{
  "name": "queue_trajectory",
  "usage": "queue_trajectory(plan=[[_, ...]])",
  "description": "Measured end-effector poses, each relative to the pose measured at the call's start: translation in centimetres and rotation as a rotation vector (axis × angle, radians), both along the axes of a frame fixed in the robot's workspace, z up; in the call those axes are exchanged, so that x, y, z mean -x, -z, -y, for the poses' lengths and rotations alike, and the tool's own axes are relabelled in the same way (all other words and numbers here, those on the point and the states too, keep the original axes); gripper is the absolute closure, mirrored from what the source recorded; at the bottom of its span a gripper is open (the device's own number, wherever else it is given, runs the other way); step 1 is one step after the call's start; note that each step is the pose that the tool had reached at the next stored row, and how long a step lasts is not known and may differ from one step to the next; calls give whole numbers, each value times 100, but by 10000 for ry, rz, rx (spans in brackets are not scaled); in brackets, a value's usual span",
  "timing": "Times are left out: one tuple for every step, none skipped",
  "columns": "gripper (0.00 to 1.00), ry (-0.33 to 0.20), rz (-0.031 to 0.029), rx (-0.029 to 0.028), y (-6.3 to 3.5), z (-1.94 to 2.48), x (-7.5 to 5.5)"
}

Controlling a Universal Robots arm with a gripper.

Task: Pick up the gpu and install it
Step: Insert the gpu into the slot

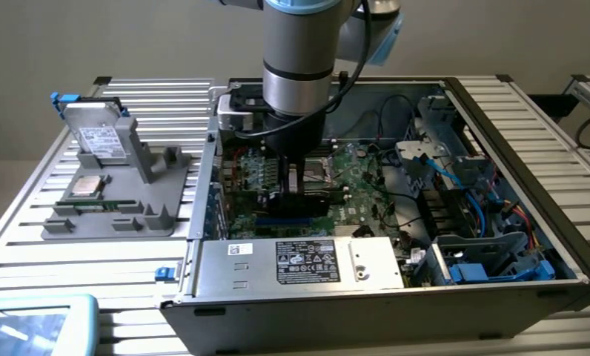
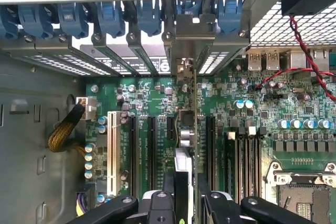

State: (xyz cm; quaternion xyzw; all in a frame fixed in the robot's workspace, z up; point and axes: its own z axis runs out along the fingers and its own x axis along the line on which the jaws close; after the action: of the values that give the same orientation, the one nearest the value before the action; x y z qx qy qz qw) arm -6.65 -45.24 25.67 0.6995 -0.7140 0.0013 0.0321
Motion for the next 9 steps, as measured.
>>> queue_trajectory(plan=[[73, 0, 0, -1, 1, -11, 0], [73, 0, -1, 2, 0, -22, -1], [73, -1, 0, 1, 0, -25, -2], [73, -1, -1, 2, 0, -25, -1], [73, 0, -1, 3, 0, -24, -1], [73, 1, -2, 4, 1, -25, 0], [73, 1, -1, 2, 3, -25, -1], [73, 1, 0, 1, 6, -25, 0], [73, 1, 1, -2, 13, -26, 0]])
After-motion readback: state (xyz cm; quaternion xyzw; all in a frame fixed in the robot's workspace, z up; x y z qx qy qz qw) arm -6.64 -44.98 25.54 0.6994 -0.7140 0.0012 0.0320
